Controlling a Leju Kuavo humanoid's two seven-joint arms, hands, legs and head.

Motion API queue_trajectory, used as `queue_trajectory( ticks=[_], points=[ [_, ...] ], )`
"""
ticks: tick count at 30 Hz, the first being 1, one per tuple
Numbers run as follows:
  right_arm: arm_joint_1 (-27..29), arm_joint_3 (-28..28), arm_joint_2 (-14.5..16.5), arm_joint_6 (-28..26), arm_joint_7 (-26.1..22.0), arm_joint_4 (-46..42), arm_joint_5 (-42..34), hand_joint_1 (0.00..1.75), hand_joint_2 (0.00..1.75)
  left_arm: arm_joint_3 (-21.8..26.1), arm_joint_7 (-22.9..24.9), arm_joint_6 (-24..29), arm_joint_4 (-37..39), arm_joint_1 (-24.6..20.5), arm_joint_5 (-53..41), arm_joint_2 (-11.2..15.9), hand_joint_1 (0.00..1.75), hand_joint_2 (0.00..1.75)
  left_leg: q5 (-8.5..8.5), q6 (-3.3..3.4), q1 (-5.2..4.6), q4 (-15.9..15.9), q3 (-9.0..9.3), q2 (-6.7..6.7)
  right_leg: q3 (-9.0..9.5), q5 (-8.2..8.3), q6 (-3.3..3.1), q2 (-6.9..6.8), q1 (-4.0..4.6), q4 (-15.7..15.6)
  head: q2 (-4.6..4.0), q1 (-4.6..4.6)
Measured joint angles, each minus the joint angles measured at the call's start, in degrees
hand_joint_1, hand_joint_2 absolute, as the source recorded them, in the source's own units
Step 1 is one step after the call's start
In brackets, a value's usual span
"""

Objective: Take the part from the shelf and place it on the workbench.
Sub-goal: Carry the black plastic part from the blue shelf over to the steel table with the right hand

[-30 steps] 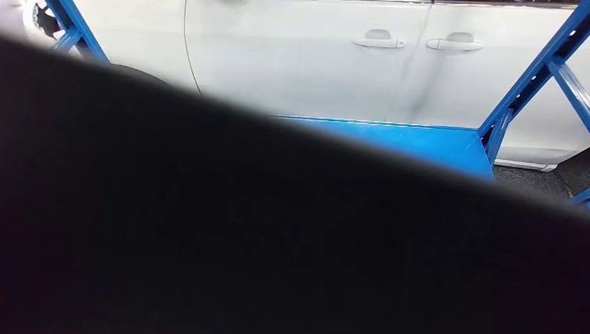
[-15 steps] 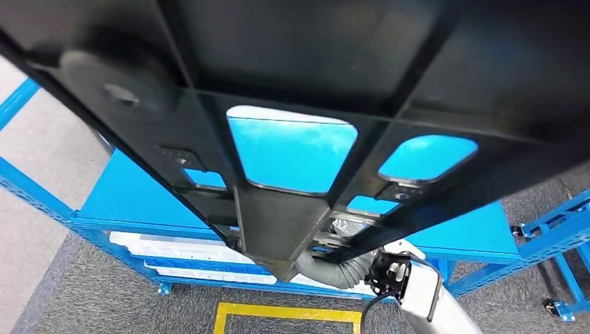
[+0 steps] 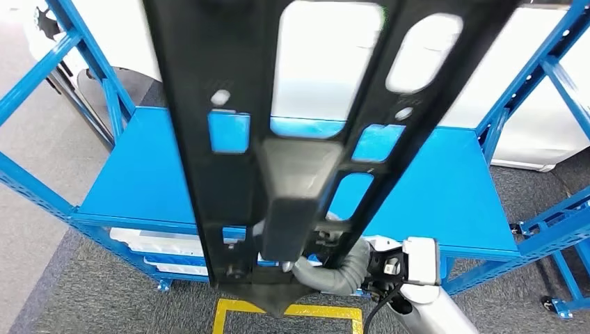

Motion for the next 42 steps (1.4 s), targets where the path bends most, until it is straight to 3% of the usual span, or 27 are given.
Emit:
queue_trajectory(
  ticks=[2, 3, 6, 7, 8, 9, 11, 13, 16, 18, 21, 22, 23, 24, 26, 28, 31, 33, 34, 36, 37, 38, 39, 42],
  points=[
    [0.5, 0.1, 0.0, 0.2, 0.1, 0.2, 0.1, 1.75, 1.75, 0.1, -0.1, 0.0, 0.0, 0.1, 0.1, 0.0, 0.00, 1.75, 0.36, 0.73, 0.17, -0.4, 0.06, 0.03, -0.33, -0.78, 0.59, -0.02, -0.08, 0.9, 0.00, 0.00],
    [0.8, 0.2, 0.0, 0.3, 0.2, 0.3, 0.1, 1.75, 1.75, 0.1, -0.2, 0.0, 0.0, 0.1, 0.1, 0.0, 0.00, 1.75, 0.54, 1.06, 0.26, -0.7, 0.10, 0.06, -1.17, -2.06, 0.87, -0.03, -0.12, 2.8, 0.00, 0.00],
    [2.2, 0.3, -0.1, 0.5, 0.1, 0.7, 0.2, 1.75, 1.75, 0.1, -0.5, 0.0, 0.0, 0.2, 0.1, 0.0, 0.00, 1.75, 0.63, 1.40, 0.19, -0.7, -0.02, 0.11, -6.23, -7.22, 1.37, -0.06, -0.26, 13.6, 0.00, 0.00],
    [2.8, 0.4, -0.2, 0.6, 0.1, 1.0, 0.2, 1.75, 1.75, 0.1, -0.5, 0.0, 0.0, 0.2, 0.1, 0.0, 0.00, 1.75, 0.62, 1.43, 0.13, -0.7, -0.04, 0.10, -7.36, -7.68, 1.40, -0.06, -0.26, 15.9, 0.00, 0.00],
    [3.4, 0.4, -0.3, 0.7, 0.0, 1.2, 0.2, 1.75, 1.75, 0.1, -0.5, 0.0, 0.0, 0.2, 0.1, 0.0, 0.00, 1.75, 0.60, 1.43, 0.09, -0.6, -0.04, 0.08, -7.40, -6.97, 1.33, -0.06, -0.25, 16.0, 0.00, 0.00],
    [3.7, 0.5, -0.4, 0.8, -0.2, 1.3, 0.2, 1.75, 1.75, 0.1, -0.5, 0.0, 0.0, 0.2, 0.1, 0.0, 0.00, 1.75, 0.56, 1.42, 0.05, -0.6, 0.00, 0.05, -6.30, -5.30, 1.17, -0.06, -0.23, 13.6, 0.00, 0.00],
    [4.1, 0.5, -0.5, 1.1, -0.4, 1.5, 0.2, 1.75, 1.75, 0.1, -0.5, 0.0, 0.0, 0.2, 0.1, 0.0, 0.00, 1.75, 0.41, 1.27, -0.06, -0.4, 0.07, 0.03, -2.30, -1.56, 0.56, -0.09, -0.08, 5.4, 0.00, 0.00],
    [4.3, 0.5, -0.6, 1.3, -0.6, 1.5, 0.2, 1.75, 1.75, 0.1, -0.5, 0.0, 0.0, 0.2, 0.1, -0.1, 0.00, 1.75, 0.28, 0.88, -0.20, -0.3, -0.03, 0.04, -0.10, -0.15, 0.01, -0.08, 0.23, 0.5, 0.00, 0.00],
    [4.8, 0.5, -0.7, 1.4, -0.8, 1.6, 0.5, 1.75, 1.75, 0.1, -0.6, 0.1, 0.0, 0.2, 0.1, -0.1, 0.00, 1.75, 0.16, 0.02, -0.28, -0.4, -0.03, 0.07, 0.04, -0.03, -0.68, -0.02, 0.23, -0.3, 0.00, 0.00],
    [4.9, 0.5, -0.8, 1.5, -1.0, 1.6, 0.7, 1.75, 1.75, 0.1, -0.6, 0.1, 0.0, 0.2, 0.1, -0.1, 0.00, 1.75, -1.39, -0.50, -0.30, 1.5, -0.69, 0.08, 0.35, 0.23, -1.29, -0.11, -0.17, -0.8, 0.00, 0.00],
    [5.2, 0.4, -0.9, 1.5, -1.3, 1.7, 1.1, 1.75, 1.75, 0.1, -0.5, 0.2, 0.0, 0.2, 0.0, -0.1, 0.00, 1.75, -6.81, -1.21, -0.01, 12.2, -5.39, 0.10, 0.48, 0.29, -1.68, -0.21, -0.19, -1.0, 0.00, 0.00],
    [5.4, 0.4, -0.9, 1.5, -1.4, 1.8, 1.2, 1.75, 1.75, 0.1, -0.5, 0.2, 0.0, 0.3, -0.1, -0.1, 0.00, 1.75, -7.70, -1.38, 0.07, 15.1, -6.75, 0.11, 0.48, 0.28, -1.69, -0.21, -0.17, -1.0, 0.00, 0.00],
    [5.6, 0.4, -1.0, 1.4, -1.4, 1.9, 1.3, 1.75, 1.75, 0.1, -0.5, 0.2, 0.0, 0.3, -0.2, -0.1, 0.00, 1.75, -7.39, -1.46, 0.11, 15.9, -7.14, 0.11, 0.50, 0.25, -1.69, -0.19, -0.16, -0.9, 0.00, 0.00],
    [5.7, 0.4, -1.0, 1.4, -1.5, 1.9, 1.5, 1.75, 1.75, 0.1, -0.5, 0.2, 0.0, 0.3, -0.2, -0.1, 0.00, 1.75, -5.86, -1.47, 0.15, 14.1, -6.30, 0.12, 0.55, 0.22, -1.65, -0.14, -0.17, -0.9, 0.00, 0.00],
    [5.8, 0.3, -1.1, 1.4, -1.7, 2.0, 1.7, 1.75, 1.75, 0.1, -0.5, 0.2, 0.0, 0.2, -0.3, -0.1, 0.00, 1.75, -1.89, -1.24, 0.16, 6.3, -2.52, 0.12, 0.66, 0.05, -1.40, -0.01, -0.11, -0.7, 0.00, 0.00],
    [5.9, 0.2, -1.2, 1.3, -1.9, 2.0, 1.8, 1.75, 1.75, 0.1, -0.7, 0.2, 0.0, 0.1, -0.5, -0.1, 0.00, 1.75, -0.03, -0.71, 0.04, 0.5, 0.14, 0.07, 0.53, -0.07, -0.93, 0.09, 0.09, -0.4, 0.00, 0.00],
    [5.9, -0.1, -1.3, 1.2, -2.0, 2.0, 1.9, 1.75, 1.75, 0.0, -0.7, 0.2, 0.0, 0.1, -1.1, 0.0, 0.00, 1.75, 0.18, 0.27, -0.01, -0.6, 0.40, 0.04, 0.37, 0.00, -0.02, 0.13, 0.13, -0.4, 0.00, 0.00],
    [5.9, -0.3, -1.3, 1.3, -2.1, 2.0, 2.0, 1.75, 1.75, -0.1, -0.7, 0.3, 0.0, 0.0, -1.4, 0.0, 0.00, 1.75, 0.52, 1.03, 0.15, -1.0, 0.49, 0.10, -0.25, -1.32, 0.57, 0.10, -0.01, 1.3, 0.00, 0.01],
    [5.9, -0.4, -1.4, 1.3, -2.1, 2.0, 2.0, 1.75, 1.75, -0.2, -0.6, 0.4, 0.0, 0.0, -1.5, 0.0, 0.00, 1.75, 0.67, 1.32, 0.24, -1.1, 0.51, 0.14, -1.30, -2.88, 0.82, 0.08, -0.10, 3.7, 0.00, 0.01],
    [6.0, -0.4, -1.4, 1.3, -2.1, 2.1, 2.2, 1.75, 1.75, -0.2, -0.5, 0.6, 0.0, -0.1, -1.2, 0.0, 0.00, 1.75, 0.72, 1.52, 0.17, -1.1, 0.37, 0.20, -4.85, -6.68, 1.19, 0.04, -0.24, 11.5, 0.00, 0.00],
    [6.1, -0.4, -1.4, 1.3, -2.1, 2.2, 2.4, 1.75, 1.75, -0.2, -0.5, 0.6, 0.0, -0.1, -0.9, 0.0, 0.00, 1.75, 0.73, 1.52, 0.15, -1.1, 0.32, 0.22, -6.44, -7.80, 1.30, 0.03, -0.28, 14.9, 0.00, 0.00],
    [6.1, -0.4, -1.4, 1.3, -2.1, 2.3, 2.5, 1.75, 1.75, -0.2, -0.5, 0.6, 0.0, 0.0, -0.7, 0.0, 0.00, 1.75, 0.72, 1.52, 0.13, -1.1, 0.30, 0.22, -7.18, -7.84, 1.34, 0.03, -0.30, 16.5, 0.00, 0.00],
    [6.2, -0.4, -1.4, 1.3, -2.1, 2.4, 2.6, 1.75, 1.75, -0.1, -0.5, 0.6, 0.0, 0.0, -0.5, 0.0, 0.00, 1.75, 0.71, 1.50, 0.12, -1.0, 0.32, 0.20, -6.78, -6.75, 1.29, 0.02, -0.32, 15.7, 0.00, 0.01],
    [6.1, -0.5, -1.4, 1.3, -2.1, 2.5, 2.7, 1.75, 1.75, -0.1, -0.5, 0.6, 0.1, -0.1, -0.3, 0.0, 0.00, 1.75, 0.52, 1.19, 0.00, -0.8, 0.48, 0.06, -1.16, -1.29, 0.65, 0.00, -0.21, 4.1, 0.00, 0.01]
  ],
)
